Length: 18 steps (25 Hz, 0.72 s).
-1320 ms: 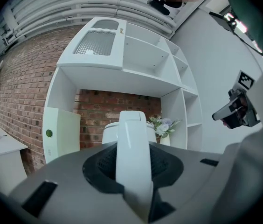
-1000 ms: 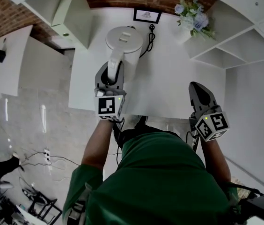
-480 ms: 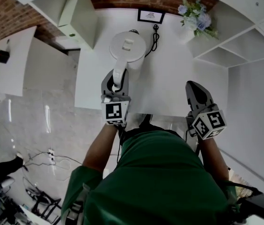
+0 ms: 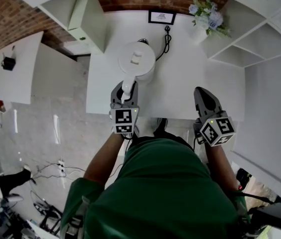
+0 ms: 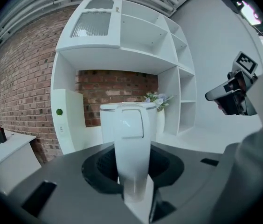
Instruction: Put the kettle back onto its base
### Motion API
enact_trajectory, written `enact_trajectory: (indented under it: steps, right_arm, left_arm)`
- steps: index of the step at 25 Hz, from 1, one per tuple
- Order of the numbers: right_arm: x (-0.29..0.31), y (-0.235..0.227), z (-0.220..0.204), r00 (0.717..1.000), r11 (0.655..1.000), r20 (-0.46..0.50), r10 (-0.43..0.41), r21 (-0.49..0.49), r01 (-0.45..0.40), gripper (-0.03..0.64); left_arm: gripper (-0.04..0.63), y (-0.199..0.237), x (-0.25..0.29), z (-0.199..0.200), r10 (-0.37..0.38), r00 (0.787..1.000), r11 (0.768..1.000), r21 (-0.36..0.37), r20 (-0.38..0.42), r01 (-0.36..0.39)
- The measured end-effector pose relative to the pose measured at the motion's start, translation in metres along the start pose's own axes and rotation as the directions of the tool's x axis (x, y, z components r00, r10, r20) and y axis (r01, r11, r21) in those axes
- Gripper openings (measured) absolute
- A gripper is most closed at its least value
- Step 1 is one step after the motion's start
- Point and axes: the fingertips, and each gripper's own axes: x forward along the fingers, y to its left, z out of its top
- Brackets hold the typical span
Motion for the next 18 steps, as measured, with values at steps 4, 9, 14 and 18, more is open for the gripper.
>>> enact_trajectory:
  steps: [4, 9, 14, 18]
  right_arm:
    - [-0.01, 0.007, -0.005, 0.999, 0.999, 0.016, -0.033, 0.025, 0.033, 0.012]
    - [-0.022, 0.021, -0.006, 0.997, 0.997, 0.044, -0.068, 0.038, 0.066, 0.012]
    - [-0.03, 0.039, -0.001, 0.994, 0.996, 0.076, -0.083, 0.023, 0.081, 0.012]
    - [-0.032, 0.05, 0.007, 0.992, 0.996, 0.096, -0.088, -0.014, 0.09, 0.012]
  left_arm:
    - [0.129, 0.002, -0.003, -0.006, -0.019, 0.997, 0.999, 0.038, -0.072, 0.022]
    - [0.194, 0.006, -0.009, -0.016, -0.024, 0.986, 0.997, 0.067, -0.166, 0.036]
    - [0.263, 0.013, -0.028, -0.024, -0.066, 0.982, 0.997, 0.018, -0.179, 0.07]
    - [0.267, 0.019, -0.057, -0.012, -0.172, 0.981, 0.984, -0.07, -0.093, 0.165]
